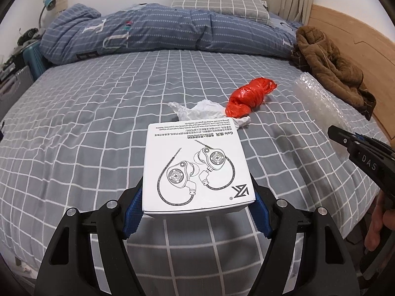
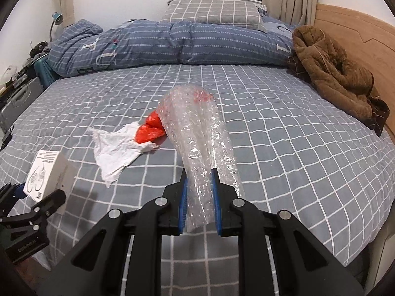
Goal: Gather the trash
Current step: 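Lift the bubble-wrap roll and white box and carry both toward the bin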
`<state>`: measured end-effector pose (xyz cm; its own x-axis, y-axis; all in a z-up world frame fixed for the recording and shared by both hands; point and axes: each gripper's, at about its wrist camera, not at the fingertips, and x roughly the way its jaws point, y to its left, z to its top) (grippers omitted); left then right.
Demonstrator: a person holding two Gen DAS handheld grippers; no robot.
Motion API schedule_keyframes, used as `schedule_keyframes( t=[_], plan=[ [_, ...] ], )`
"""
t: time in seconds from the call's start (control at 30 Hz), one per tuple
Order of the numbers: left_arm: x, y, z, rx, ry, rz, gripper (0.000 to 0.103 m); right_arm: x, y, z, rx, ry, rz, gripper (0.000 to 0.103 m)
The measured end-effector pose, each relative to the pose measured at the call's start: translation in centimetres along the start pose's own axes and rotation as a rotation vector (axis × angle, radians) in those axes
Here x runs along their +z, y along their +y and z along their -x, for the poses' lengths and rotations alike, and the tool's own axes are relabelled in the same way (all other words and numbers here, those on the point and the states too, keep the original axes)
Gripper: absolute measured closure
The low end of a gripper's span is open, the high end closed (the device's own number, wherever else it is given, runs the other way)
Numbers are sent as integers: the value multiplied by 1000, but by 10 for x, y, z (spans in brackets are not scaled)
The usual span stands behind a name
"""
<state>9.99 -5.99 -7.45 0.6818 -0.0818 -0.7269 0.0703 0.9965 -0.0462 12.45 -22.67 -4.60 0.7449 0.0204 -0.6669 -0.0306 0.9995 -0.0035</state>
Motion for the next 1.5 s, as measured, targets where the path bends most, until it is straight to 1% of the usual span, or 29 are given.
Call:
schedule_keyframes(
  t=[0.2, 0.57, 0.9, 1.2, 1.5],
  plan=[
    [-7, 1, 15, -5, -9, -2, 32, -7, 17, 20, 1, -17, 31, 86],
    [-16, 8, 37, -4, -17, 12, 32, -21, 29, 51, 35, -32, 28, 86],
    [-34, 8, 53, -16, -6, 20, 32, -41, 34, 77, 50, -29, 19, 86],
    [-50, 12, 73, -5, -15, 28, 32, -55, 40, 99, 77, -30, 14, 86],
    [-64, 14, 98, -18, -25, 56, 32, -69, 46, 117, 102, -24, 8, 86]
  ],
)
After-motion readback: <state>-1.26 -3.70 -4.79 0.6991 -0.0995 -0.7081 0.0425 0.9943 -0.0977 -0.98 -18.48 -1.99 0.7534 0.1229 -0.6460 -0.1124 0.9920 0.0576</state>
